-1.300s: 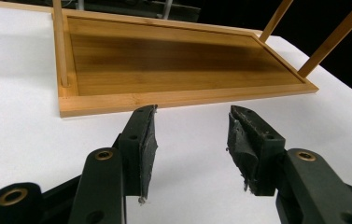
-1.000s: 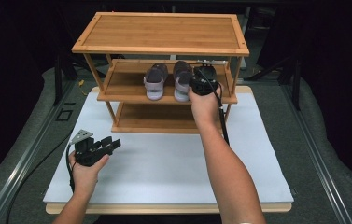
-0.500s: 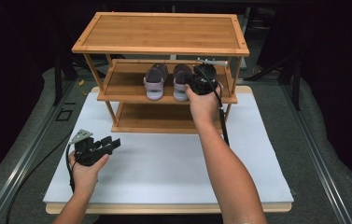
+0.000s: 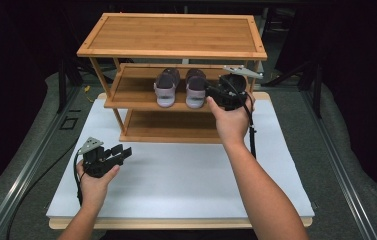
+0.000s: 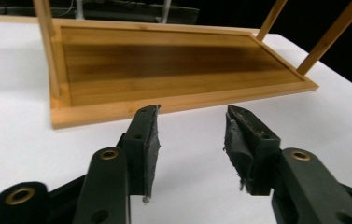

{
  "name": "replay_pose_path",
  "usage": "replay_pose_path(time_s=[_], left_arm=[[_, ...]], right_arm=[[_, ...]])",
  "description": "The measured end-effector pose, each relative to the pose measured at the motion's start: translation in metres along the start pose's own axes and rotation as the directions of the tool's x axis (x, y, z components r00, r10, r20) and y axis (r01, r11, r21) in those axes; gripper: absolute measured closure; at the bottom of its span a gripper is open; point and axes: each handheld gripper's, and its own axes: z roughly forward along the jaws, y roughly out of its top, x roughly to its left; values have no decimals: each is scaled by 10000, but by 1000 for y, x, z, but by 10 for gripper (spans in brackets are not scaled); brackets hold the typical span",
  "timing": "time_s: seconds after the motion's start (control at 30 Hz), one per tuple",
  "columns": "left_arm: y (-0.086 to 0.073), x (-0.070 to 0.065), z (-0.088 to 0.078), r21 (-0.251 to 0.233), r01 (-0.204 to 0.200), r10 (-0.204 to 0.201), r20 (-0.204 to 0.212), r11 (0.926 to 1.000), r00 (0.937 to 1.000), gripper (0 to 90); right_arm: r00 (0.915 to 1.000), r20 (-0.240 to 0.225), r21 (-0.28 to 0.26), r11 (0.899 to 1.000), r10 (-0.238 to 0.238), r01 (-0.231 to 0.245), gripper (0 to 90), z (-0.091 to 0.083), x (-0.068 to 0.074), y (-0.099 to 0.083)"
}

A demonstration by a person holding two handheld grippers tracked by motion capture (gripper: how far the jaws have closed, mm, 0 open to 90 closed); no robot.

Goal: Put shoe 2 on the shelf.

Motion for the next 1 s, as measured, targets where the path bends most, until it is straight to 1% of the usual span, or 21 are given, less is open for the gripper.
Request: replay_pose_path(time_s=[0.1,0.13,0.17,0.27,0.3,0.33,0.37,0.43,0.5,0.53,0.57,0.63,0.7,0.73,0.77,0.8,0.83,0.87,0.93,0.97,1.0], left_arm=[[7,-2,1,-136,49,-46,215,9999,9998,563],[10,-2,1,-156,40,-37,219,9999,9998,572],[13,-3,1,-140,15,-12,206,9999,9998,588],[23,-6,3,-25,-242,243,247,9997,9994,633],[30,-7,4,-57,-366,367,262,9993,9990,639],[30,-7,4,-57,-366,367,262,9993,9990,658],[43,-10,4,-113,-580,583,320,9983,9978,674],[57,-13,4,-238,-783,791,347,9966,9963,682],[69,-17,5,-367,-1013,1022,225,9942,9945,699],[69,-17,5,-367,-1013,1022,225,9942,9945,712],[80,-20,9,-376,-1158,1162,103,9926,9932,721],[89,-20,13,-431,-1098,1107,202,9930,9936,724],[100,-20,20,-578,-828,850,366,9949,9957,724],[105,-19,23,-595,-737,760,369,9955,9964,725],[108,-19,26,-584,-711,733,366,9958,9966,734],[113,-20,29,-563,-717,735,296,9958,9969,739],[117,-21,33,-577,-726,739,210,9957,9970,740],[122,-21,37,-534,-709,715,96,9961,9974,744],[125,-22,39,-495,-713,715,34,9962,9974,752],[133,-22,47,-407,-701,701,-5,9967,9975,761],[136,-23,51,-360,-738,734,-130,9966,9972,761]], right_arm=[[9999,-68,148,9998,-125,126,571,-4,-3,-6],[9998,77,222,9996,-159,157,568,-6,-4,-7],[9998,-68,142,9997,-200,201,562,-6,-6,-8],[9991,-155,379,9985,-395,400,547,-8,-10,-10],[9991,-159,378,9985,-398,404,539,-9,-11,-10],[9992,-159,265,9989,-376,380,525,-10,-13,-11],[9992,-175,308,9989,-356,361,508,-11,-15,-11],[9991,-304,365,9989,-294,305,488,-9,-18,-13],[9993,-277,527,9982,-258,272,488,-6,-19,-17],[9993,-113,508,9981,-350,355,489,-4,-20,-18],[9993,-105,515,9981,-348,353,491,-3,-20,-20],[9995,-170,585,9979,-256,266,495,1,-23,-22],[9990,-391,599,9979,-204,228,562,3,-26,-25],[9992,-315,548,9981,-251,268,601,4,-27,-26],[9988,-401,541,9980,-297,318,623,6,-28,-27],[9985,-420,531,9979,-339,361,660,7,-29,-28],[9989,-250,547,9976,-406,419,694,9,-30,-30],[9978,-545,476,9980,-387,413,722,12,-32,-31],[9974,-485,619,9965,-525,554,744,14,-32,-32],[9962,-465,681,9947,-737,768,777,18,-32,-34],[9965,-399,726,9944,-737,764,792,20,-32,-34]])
